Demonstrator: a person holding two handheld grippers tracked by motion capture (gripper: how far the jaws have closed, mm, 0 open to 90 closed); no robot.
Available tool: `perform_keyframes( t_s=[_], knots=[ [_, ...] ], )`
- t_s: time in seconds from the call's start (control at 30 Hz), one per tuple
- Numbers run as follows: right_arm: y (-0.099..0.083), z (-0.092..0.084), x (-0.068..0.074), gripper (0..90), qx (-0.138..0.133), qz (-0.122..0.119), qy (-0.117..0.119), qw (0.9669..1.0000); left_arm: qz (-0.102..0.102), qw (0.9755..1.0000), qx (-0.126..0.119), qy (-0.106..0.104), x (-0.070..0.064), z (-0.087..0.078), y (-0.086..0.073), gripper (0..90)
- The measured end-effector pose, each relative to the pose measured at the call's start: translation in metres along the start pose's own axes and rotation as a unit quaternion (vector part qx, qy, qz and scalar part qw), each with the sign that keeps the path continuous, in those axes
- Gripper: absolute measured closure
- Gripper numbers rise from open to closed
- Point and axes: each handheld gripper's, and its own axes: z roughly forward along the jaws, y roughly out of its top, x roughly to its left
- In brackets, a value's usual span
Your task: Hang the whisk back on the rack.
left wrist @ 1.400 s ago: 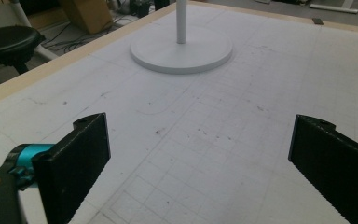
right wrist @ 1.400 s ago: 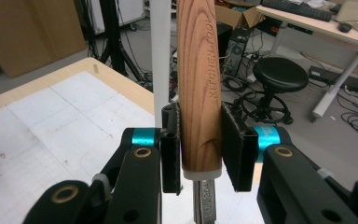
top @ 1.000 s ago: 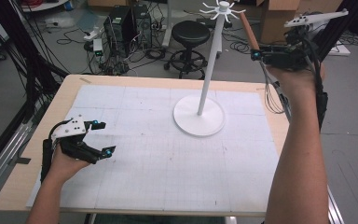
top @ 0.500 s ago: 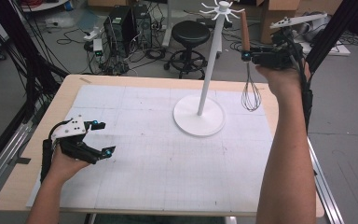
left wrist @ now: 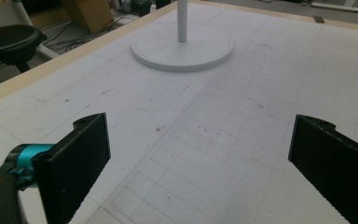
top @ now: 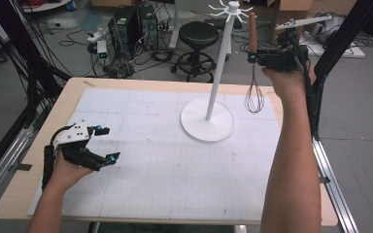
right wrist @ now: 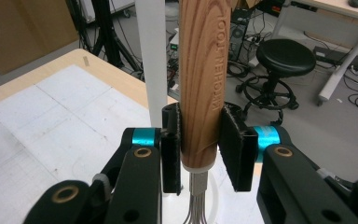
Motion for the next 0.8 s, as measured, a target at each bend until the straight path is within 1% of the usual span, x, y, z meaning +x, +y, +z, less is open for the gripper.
perform_keyframes(
  t_s=[0.33, 0.5, 0.63, 0.8],
  knots=[
    [0.0021, 0.0101, 0.0032, 70.9, 0.0, 0.0, 0.006, 1.0, 0.0, 1.0, 0.001, 0.001, 0.0003, -0.0006, -0.0006, 6.1],
    [0.002, 0.0097, 0.0036, 70.8, 0.0, 0.0, 0.006, 1.0, 0.003, 1.0, 0.004, -0.001, 0.0005, 0.0001, -0.0006, 6.0],
    [0.0017, 0.0074, 0.003, 70.8, 0.002, -0.002, 0.005, 1.0, 0.002, 1.0, 0.003, -0.001, 0.0, 0.0005, -0.0005, 6.1],
    [0.0015, 0.0063, 0.0026, 70.6, 0.001, -0.001, 0.01, 0.9999, 0.002, 1.0, 0.003, 0.001, -0.0005, 0.0006, -0.0005, 6.0]
  ],
)
